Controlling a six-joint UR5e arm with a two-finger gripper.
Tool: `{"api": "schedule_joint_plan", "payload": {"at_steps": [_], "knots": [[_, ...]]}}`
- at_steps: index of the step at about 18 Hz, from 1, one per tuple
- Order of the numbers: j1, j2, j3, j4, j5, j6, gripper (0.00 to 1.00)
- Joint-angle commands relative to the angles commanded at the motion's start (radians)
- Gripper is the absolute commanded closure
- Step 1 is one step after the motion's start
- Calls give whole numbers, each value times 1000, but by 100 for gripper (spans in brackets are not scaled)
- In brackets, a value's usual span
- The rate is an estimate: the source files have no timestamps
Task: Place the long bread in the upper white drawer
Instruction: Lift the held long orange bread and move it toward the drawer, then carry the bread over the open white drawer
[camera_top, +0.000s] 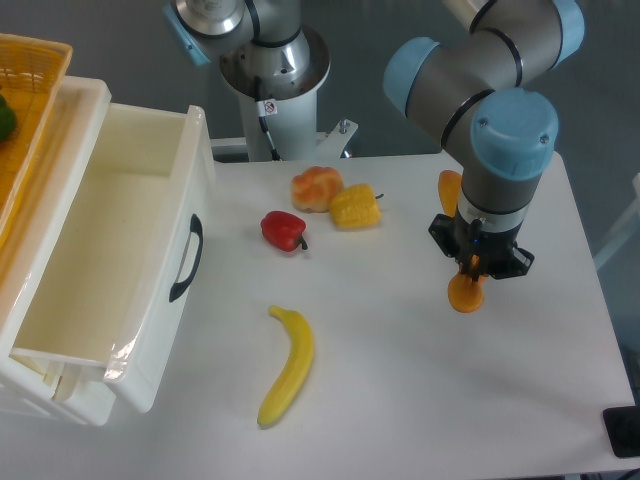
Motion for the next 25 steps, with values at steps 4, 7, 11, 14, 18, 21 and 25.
{"api": "schedule_joint_plan", "payload": {"at_steps": [4,7,11,14,18,21,25], "knots": [[-3,6,0,-2,0,-2,100],[-3,3,8,-5,2,-9,100],[-12,52,9,-70,-55,-24,100],[-57,93,-5,-118,-64,-70,100],[-107,135,-3,-120,-104,-170,100],[-179,163,-6,-143,-124,-262,100],[-247,198,2,-149,-230,-371,100]]}}
